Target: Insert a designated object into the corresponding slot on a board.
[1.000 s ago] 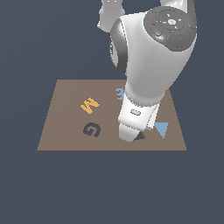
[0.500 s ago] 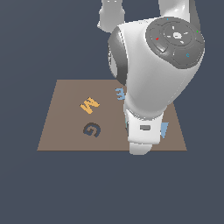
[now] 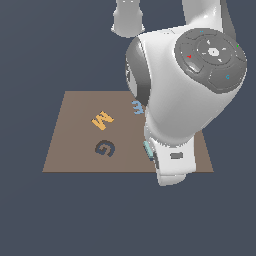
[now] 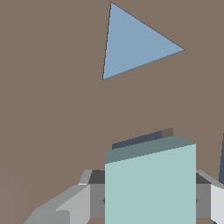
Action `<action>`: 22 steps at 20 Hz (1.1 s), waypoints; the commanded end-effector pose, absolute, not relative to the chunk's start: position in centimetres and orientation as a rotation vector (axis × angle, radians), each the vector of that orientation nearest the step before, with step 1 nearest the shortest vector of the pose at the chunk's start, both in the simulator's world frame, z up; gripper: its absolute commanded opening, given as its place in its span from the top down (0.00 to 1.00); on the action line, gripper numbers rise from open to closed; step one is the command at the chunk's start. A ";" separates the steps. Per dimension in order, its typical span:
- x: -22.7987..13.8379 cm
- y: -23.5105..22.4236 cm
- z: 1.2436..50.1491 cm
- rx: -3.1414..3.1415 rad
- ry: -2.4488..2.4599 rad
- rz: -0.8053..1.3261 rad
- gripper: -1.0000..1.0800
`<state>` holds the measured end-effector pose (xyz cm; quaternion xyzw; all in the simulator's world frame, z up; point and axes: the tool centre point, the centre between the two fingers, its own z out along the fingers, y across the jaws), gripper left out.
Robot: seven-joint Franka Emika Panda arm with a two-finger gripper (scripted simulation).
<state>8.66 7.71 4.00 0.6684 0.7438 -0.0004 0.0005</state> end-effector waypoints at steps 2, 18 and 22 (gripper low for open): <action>9.0 7.9 4.0 2.053 2.377 -0.001 1.00; 9.1 8.0 3.2 2.036 2.391 -0.001 1.00; 9.1 8.0 3.0 2.036 2.390 -0.001 0.04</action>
